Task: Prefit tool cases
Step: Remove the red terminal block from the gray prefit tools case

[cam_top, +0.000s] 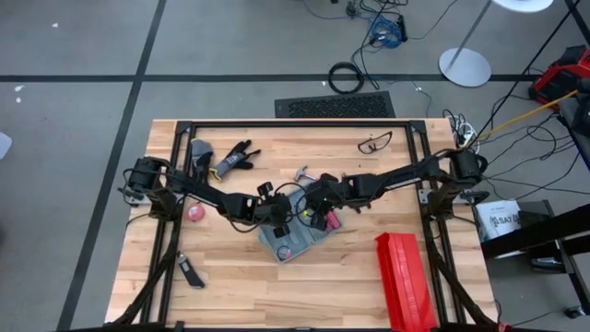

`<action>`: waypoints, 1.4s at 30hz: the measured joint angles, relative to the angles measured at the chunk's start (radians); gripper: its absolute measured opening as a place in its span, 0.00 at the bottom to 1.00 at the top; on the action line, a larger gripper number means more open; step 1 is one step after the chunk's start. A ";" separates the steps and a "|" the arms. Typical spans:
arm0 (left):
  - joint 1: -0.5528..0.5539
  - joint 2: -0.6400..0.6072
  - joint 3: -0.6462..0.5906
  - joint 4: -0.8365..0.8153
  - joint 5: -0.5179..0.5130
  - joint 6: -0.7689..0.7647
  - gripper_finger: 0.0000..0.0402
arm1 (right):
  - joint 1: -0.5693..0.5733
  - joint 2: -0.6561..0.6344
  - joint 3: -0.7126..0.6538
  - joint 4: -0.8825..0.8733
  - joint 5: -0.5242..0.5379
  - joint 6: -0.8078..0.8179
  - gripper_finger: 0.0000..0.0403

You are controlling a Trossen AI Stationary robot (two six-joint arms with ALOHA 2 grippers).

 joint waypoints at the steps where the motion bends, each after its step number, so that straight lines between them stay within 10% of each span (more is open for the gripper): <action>1: 0.000 0.000 0.000 0.000 -0.001 0.000 0.22 | 0.000 -0.011 0.000 -0.024 0.012 0.004 0.00; 19: 0.000 0.000 -0.002 0.015 0.013 -0.004 0.22 | -0.001 0.097 0.009 -0.163 0.054 0.106 0.00; 42: 0.003 0.030 -0.002 0.014 0.017 -0.024 0.21 | -0.060 0.081 0.000 -0.092 -0.166 0.093 0.00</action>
